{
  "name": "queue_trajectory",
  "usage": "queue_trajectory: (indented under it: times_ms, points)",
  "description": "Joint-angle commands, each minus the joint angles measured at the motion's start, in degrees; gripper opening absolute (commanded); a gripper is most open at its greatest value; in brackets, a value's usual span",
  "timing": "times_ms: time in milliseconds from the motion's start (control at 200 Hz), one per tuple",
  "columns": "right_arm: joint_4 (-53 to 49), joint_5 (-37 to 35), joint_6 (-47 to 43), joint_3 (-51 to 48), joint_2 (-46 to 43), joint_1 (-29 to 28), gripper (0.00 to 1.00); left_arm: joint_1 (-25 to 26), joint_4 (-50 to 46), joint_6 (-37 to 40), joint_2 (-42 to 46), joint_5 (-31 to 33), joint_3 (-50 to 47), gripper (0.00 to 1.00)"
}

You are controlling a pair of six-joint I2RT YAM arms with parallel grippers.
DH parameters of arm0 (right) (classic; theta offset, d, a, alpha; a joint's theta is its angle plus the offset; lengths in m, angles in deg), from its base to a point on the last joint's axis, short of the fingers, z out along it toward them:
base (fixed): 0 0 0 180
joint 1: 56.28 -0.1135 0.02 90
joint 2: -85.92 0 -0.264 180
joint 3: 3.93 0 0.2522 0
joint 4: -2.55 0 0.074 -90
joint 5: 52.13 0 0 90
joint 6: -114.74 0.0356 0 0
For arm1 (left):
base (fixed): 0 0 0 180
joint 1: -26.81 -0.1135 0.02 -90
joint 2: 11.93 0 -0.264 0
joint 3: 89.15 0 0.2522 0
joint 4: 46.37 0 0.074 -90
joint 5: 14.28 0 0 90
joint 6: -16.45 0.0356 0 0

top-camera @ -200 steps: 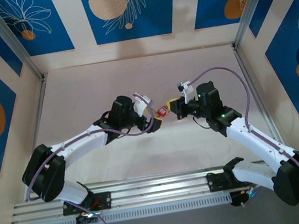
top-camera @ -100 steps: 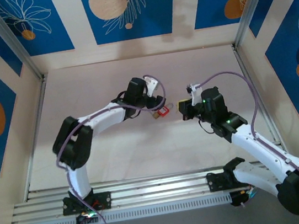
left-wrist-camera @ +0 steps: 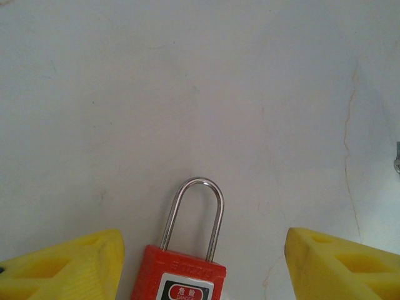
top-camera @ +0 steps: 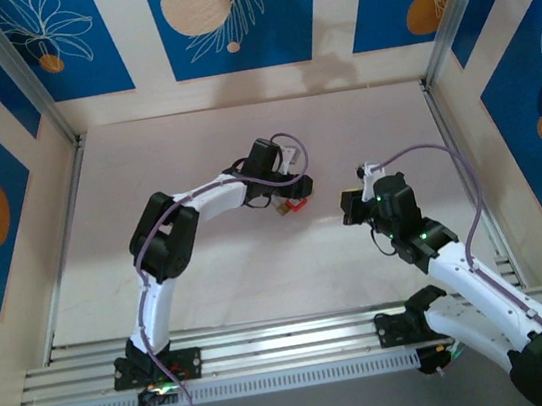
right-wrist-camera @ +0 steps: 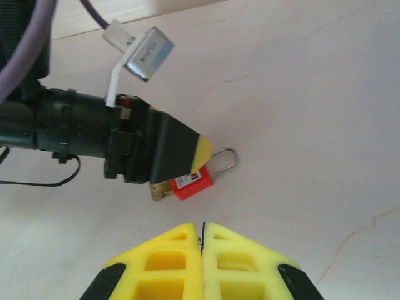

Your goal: Unlock with the key

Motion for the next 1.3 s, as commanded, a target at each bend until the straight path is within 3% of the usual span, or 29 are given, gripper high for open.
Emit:
queue_trajectory:
  times_ms: [0,280,665,1005,1296]
  points:
    - [4.3,-5.4,1.4,-1.4,-1.9,0.3,0.0,0.0,-3.3,-4.0,-1.2,-0.3,1.9,0.68]
    - [4.7,-4.9,0.8,-1.3,-2.2,0.7,0.0,1.2,-6.9,-5.4,-0.2,5.4,-0.7,0.69]
    - [2.7,-3.7,1.2,-1.3,-3.7,3.3,0.0,3.2,-0.2,-9.7,2.1,1.4,-6.0,0.7]
    - [1.4,-2.1,1.5,-1.1,-5.0,6.3,0.0,6.8,-2.2,-9.8,4.4,-0.1,-6.2,0.71]
    - [0.5,-1.5,2.1,-1.4,-6.1,9.3,0.0,10.9,1.9,-12.7,2.6,-4.1,-6.9,0.75]
